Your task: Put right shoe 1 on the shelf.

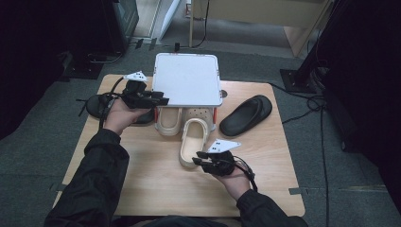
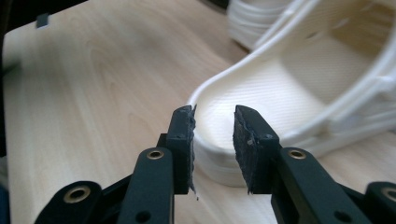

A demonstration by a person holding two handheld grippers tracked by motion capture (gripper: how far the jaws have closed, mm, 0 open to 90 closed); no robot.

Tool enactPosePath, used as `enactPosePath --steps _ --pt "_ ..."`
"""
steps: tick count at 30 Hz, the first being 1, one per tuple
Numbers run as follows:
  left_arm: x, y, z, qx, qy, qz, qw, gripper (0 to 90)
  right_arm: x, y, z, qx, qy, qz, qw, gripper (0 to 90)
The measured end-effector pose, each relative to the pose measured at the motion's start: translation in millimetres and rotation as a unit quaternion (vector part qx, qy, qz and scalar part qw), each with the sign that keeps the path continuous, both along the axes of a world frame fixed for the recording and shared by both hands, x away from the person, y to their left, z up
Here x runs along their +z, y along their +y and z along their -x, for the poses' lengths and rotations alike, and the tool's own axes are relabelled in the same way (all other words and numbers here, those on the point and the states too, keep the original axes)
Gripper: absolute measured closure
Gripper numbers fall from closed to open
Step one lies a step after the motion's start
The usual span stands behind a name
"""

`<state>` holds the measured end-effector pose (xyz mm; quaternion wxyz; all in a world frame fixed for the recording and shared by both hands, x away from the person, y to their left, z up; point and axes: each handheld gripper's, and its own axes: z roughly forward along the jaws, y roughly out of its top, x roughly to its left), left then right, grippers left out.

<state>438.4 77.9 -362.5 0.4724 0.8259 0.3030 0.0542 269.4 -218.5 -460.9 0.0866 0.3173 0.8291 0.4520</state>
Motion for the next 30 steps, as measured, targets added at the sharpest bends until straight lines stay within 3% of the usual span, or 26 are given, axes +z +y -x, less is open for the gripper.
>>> enactPosePath --steps 8,12,16,22,30 --pt "-0.2 -0.1 0.1 0.0 -0.001 0.0 1.0 57.5 -6.3 19.9 14.9 0.023 0.006 -0.003 0.9997 73.6" --pt "-0.1 -0.5 0.7 0.002 -0.004 -0.002 1.0 57.9 -21.6 29.5 16.9 0.038 0.029 0.022 0.9986 73.6" --pt "-0.3 -0.3 0.4 0.002 -0.003 -0.001 1.0 58.2 -29.3 31.0 13.8 0.035 0.035 0.038 0.998 73.6" --pt "-1.7 0.2 1.3 0.003 -0.008 0.003 1.0 58.2 -31.4 26.5 5.6 0.017 0.037 0.044 0.9982 76.5" --pt "-1.5 0.4 1.0 0.004 -0.006 0.004 1.0 58.9 -24.6 27.8 2.1 0.015 0.013 0.045 0.9988 77.1"
